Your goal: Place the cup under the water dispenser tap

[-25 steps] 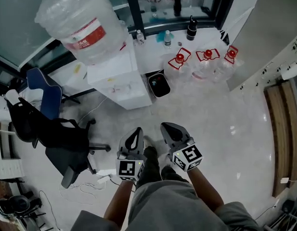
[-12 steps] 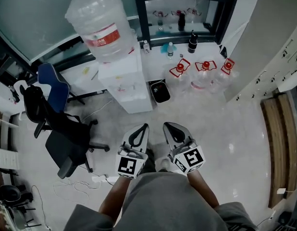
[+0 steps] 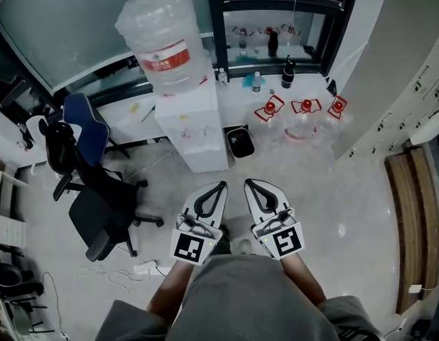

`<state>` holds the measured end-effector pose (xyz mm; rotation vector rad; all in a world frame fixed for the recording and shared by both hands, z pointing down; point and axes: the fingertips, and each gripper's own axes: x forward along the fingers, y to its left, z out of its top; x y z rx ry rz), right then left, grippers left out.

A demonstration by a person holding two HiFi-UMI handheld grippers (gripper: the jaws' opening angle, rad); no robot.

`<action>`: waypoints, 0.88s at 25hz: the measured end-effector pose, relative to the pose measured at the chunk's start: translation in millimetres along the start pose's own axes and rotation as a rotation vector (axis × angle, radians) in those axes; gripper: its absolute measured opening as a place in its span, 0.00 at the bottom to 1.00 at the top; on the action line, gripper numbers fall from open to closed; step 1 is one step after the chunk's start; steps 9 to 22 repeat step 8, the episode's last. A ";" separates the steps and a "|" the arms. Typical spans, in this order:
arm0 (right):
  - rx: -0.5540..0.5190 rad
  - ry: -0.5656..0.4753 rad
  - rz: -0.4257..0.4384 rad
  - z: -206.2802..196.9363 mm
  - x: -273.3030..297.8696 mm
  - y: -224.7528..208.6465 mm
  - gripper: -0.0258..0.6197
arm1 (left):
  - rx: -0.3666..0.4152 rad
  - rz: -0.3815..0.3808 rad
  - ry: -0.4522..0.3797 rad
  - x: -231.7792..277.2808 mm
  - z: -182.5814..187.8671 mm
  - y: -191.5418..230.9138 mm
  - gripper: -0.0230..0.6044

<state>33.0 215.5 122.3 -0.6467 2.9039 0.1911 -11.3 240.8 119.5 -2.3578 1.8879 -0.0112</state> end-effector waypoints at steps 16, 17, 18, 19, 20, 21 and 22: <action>-0.008 -0.016 0.015 5.6 11.0 9.2 0.06 | 0.000 0.023 -0.005 -9.3 4.8 13.4 0.05; -0.008 -0.016 0.015 5.6 11.0 9.2 0.06 | 0.000 0.023 -0.005 -9.3 4.8 13.4 0.05; -0.008 -0.016 0.015 5.6 11.0 9.2 0.06 | 0.000 0.023 -0.005 -9.3 4.8 13.4 0.05; -0.008 -0.016 0.015 5.6 11.0 9.2 0.06 | 0.000 0.023 -0.005 -9.3 4.8 13.4 0.05; -0.008 -0.016 0.015 5.6 11.0 9.2 0.06 | 0.000 0.023 -0.005 -9.3 4.8 13.4 0.05; -0.008 -0.016 0.015 5.6 11.0 9.2 0.06 | 0.000 0.023 -0.005 -9.3 4.8 13.4 0.05; -0.008 -0.016 0.015 5.6 11.0 9.2 0.06 | 0.000 0.023 -0.005 -9.3 4.8 13.4 0.05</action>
